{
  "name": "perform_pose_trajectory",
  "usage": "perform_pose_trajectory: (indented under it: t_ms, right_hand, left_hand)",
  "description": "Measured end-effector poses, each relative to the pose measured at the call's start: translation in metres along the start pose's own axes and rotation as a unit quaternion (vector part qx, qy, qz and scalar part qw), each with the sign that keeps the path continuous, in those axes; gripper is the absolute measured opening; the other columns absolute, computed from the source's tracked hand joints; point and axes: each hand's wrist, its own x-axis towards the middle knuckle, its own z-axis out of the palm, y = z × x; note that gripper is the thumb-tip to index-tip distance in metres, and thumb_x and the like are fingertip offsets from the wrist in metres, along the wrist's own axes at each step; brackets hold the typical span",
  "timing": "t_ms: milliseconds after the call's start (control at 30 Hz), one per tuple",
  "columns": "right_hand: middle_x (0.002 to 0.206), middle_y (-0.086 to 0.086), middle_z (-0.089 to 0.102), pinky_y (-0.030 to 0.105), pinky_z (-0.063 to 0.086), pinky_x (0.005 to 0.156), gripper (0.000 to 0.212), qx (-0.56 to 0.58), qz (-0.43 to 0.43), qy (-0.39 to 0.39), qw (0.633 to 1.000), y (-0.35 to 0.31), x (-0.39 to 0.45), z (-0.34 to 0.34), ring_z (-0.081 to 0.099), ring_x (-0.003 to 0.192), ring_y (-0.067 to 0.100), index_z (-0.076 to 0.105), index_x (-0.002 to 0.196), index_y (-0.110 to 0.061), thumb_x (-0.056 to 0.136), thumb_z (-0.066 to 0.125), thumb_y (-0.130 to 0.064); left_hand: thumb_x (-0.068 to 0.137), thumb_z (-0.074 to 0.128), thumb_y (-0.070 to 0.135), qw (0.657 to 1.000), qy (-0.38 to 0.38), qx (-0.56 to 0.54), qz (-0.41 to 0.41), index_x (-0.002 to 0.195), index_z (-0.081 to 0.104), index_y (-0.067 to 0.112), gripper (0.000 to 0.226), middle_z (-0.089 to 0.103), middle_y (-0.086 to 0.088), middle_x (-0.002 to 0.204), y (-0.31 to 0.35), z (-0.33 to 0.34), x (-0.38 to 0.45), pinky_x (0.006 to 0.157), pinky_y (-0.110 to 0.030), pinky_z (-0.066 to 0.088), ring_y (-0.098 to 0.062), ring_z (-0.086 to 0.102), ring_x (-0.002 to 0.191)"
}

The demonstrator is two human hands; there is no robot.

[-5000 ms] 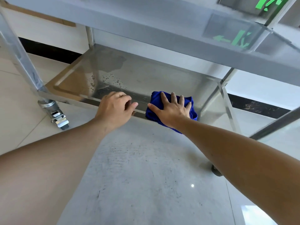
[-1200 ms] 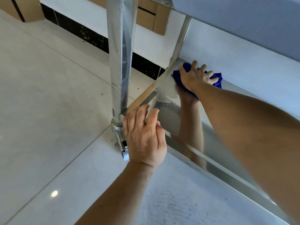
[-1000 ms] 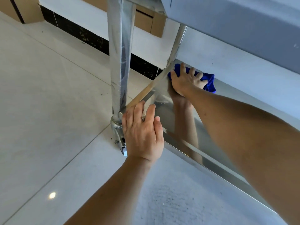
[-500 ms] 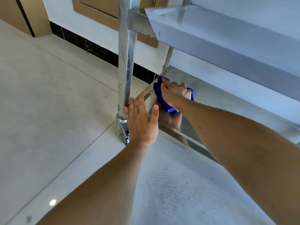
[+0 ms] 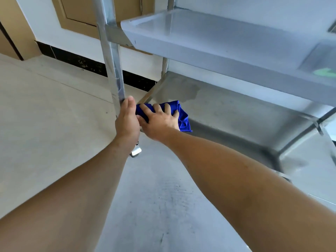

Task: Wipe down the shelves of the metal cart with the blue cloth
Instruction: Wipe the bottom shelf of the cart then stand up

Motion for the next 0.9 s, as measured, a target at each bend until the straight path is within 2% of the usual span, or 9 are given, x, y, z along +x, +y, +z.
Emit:
perform_pose_trajectory:
  t_ms: [67,133,233,267,367,433,567,667,900]
  right_hand:
    - [0.158,-0.001,0.030,0.076,0.009,0.106,0.063,-0.005,0.022,-0.007,1.000,0.011,-0.008,0.002,0.010,0.145,0.045,0.017,0.150,-0.050,0.093,0.011,-0.074]
    - [0.163,-0.002,0.021,0.077,0.003,0.105,0.069,-0.009,0.055,-0.016,0.998,0.029,-0.017,0.000,0.000,0.148,0.046,0.010,0.152,-0.051,0.089,0.008,-0.078]
    - [0.167,-0.003,0.011,0.077,-0.002,0.105,0.077,-0.009,0.091,-0.026,0.995,0.064,-0.036,-0.009,-0.008,0.150,0.046,0.001,0.153,-0.050,0.084,0.005,-0.084]
    - [0.168,-0.002,0.006,0.077,-0.003,0.106,0.080,-0.008,0.105,-0.027,0.994,0.077,-0.045,-0.013,-0.010,0.150,0.046,-0.002,0.154,-0.050,0.083,0.005,-0.085]
    - [0.169,0.005,-0.011,0.076,-0.004,0.110,0.091,-0.011,0.162,-0.029,0.986,0.118,-0.076,-0.023,-0.017,0.150,0.046,-0.013,0.155,-0.044,0.079,0.006,-0.090]
    - [0.168,0.007,-0.016,0.074,-0.006,0.112,0.091,-0.014,0.198,-0.032,0.980,0.146,-0.098,-0.030,-0.018,0.150,0.044,-0.013,0.155,-0.045,0.078,0.005,-0.091]
    - [0.169,-0.003,-0.009,0.072,-0.009,0.113,0.077,-0.005,0.257,-0.041,0.966,0.201,-0.135,-0.045,-0.019,0.151,0.037,-0.003,0.154,-0.054,0.083,-0.002,-0.084]
    - [0.169,-0.010,-0.003,0.072,-0.008,0.113,0.073,-0.013,0.293,-0.041,0.955,0.234,-0.163,-0.052,-0.019,0.152,0.035,-0.001,0.153,-0.055,0.085,0.000,-0.081]
    - [0.169,-0.010,0.004,0.073,0.004,0.112,0.073,-0.032,0.383,-0.031,0.923,0.303,-0.219,-0.067,-0.012,0.153,0.034,0.000,0.151,-0.058,0.083,0.011,-0.084]
  left_hand:
    - [0.093,0.031,0.069,0.998,0.025,0.057,0.019,0.140,0.049,0.033,0.062,0.055,-0.001,0.127,0.004,0.004,-0.006,0.086,-0.024,0.040,-0.020,0.054,0.109]
    - [0.095,0.027,0.067,0.990,0.031,0.127,0.047,0.139,0.049,0.031,0.061,0.053,-0.003,0.135,0.007,0.012,-0.016,0.096,-0.033,0.036,-0.027,0.050,0.121]
    - [0.096,0.023,0.064,0.966,0.002,0.234,0.113,0.125,0.057,0.028,0.057,0.058,0.002,0.116,0.013,0.027,-0.033,0.109,-0.048,0.034,-0.030,0.051,0.121]
    - [0.096,0.023,0.063,0.954,-0.008,0.267,0.135,0.123,0.058,0.027,0.057,0.061,0.001,0.116,0.014,0.034,-0.038,0.110,-0.052,0.032,-0.030,0.051,0.122]
    - [0.095,0.028,0.061,0.907,-0.033,0.352,0.227,0.137,0.054,0.019,0.064,0.056,-0.010,0.140,0.011,0.060,-0.054,0.116,-0.046,0.027,-0.032,0.043,0.133]
    - [0.095,0.031,0.059,0.886,-0.064,0.371,0.273,0.137,0.054,0.014,0.066,0.057,-0.013,0.140,0.006,0.080,-0.070,0.114,-0.043,0.028,-0.033,0.044,0.132]
    - [0.092,0.022,0.063,0.856,-0.123,0.404,0.297,0.139,0.052,0.015,0.073,0.056,-0.011,0.141,0.000,0.127,-0.099,0.113,-0.047,0.032,-0.033,0.045,0.131]
    - [0.093,0.023,0.064,0.835,-0.150,0.418,0.326,0.139,0.051,0.017,0.072,0.055,-0.010,0.142,-0.003,0.159,-0.119,0.115,-0.048,0.030,-0.035,0.043,0.134]
    - [0.089,0.027,0.065,0.818,-0.203,0.413,0.345,0.137,0.053,0.016,0.073,0.058,-0.009,0.139,-0.017,0.210,-0.161,0.110,-0.049,0.033,-0.037,0.040,0.136]
